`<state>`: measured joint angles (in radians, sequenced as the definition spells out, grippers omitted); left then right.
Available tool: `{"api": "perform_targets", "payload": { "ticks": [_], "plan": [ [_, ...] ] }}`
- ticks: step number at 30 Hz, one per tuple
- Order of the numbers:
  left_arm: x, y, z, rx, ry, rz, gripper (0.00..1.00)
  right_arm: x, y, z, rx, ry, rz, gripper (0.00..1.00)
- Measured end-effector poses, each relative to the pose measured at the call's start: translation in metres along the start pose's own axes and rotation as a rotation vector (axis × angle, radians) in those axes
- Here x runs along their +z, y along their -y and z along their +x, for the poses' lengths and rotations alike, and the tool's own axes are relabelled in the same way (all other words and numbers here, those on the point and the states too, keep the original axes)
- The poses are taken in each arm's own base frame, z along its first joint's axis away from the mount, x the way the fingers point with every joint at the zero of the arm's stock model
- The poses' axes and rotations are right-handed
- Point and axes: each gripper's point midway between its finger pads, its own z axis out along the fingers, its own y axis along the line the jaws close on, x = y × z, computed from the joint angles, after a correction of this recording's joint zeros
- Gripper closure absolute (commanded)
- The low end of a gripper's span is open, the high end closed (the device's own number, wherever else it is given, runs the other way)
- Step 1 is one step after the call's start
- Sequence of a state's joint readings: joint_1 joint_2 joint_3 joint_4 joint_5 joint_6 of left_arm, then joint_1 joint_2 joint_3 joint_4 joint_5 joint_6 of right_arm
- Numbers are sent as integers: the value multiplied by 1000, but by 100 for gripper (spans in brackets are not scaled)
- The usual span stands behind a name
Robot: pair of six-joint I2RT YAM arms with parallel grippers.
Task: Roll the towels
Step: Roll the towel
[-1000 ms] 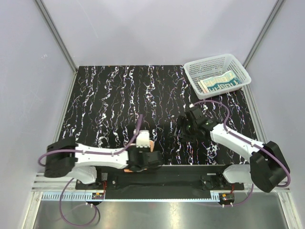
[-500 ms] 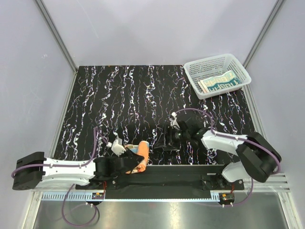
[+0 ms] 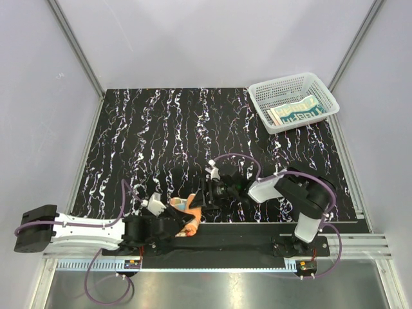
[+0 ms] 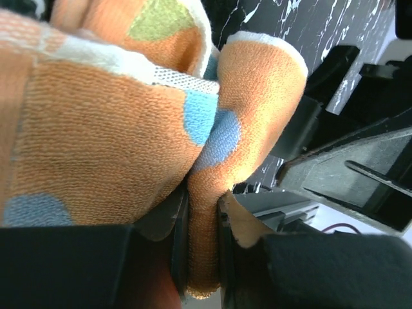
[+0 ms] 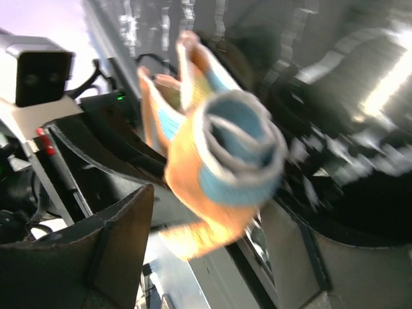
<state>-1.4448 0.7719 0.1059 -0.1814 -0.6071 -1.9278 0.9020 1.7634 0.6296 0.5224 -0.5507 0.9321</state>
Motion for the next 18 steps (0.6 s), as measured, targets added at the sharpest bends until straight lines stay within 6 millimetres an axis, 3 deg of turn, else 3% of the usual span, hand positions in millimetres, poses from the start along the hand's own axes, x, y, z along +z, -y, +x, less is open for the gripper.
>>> {"api": "perform_targets", "payload": {
  "ticks": [3, 6, 7, 8, 11, 13, 15, 16, 18],
  "plan": [
    [0, 0, 0, -24, -1, 5, 100, 13, -7, 1, -13, -2, -57, 32],
    [0, -1, 0, -41, 1, 12, 100, 22, -9, 3, -23, 3, -91, 51],
    [0, -1, -1, -43, 2, 13, 100, 25, -7, 3, -21, 5, -93, 70],
    [0, -1, -1, -43, 3, 14, 100, 27, -4, 3, -20, 7, -91, 79],
    [0, -1, -1, -17, 8, 14, 100, 29, 0, 4, -2, 12, -98, 93],
    [-1, 0, -2, 47, 19, 0, 100, 29, 0, 4, 4, 21, -96, 95],
    [-4, 3, -3, 129, 33, -33, 87, 28, 0, 4, 6, 29, -74, 99],
    [-5, 5, -3, 180, 40, -56, 73, 27, -2, 3, 1, 34, -62, 100],
    [-7, 10, -3, 274, 58, -94, 59, 22, -5, -1, -20, 49, -13, 100]
  ]
}}
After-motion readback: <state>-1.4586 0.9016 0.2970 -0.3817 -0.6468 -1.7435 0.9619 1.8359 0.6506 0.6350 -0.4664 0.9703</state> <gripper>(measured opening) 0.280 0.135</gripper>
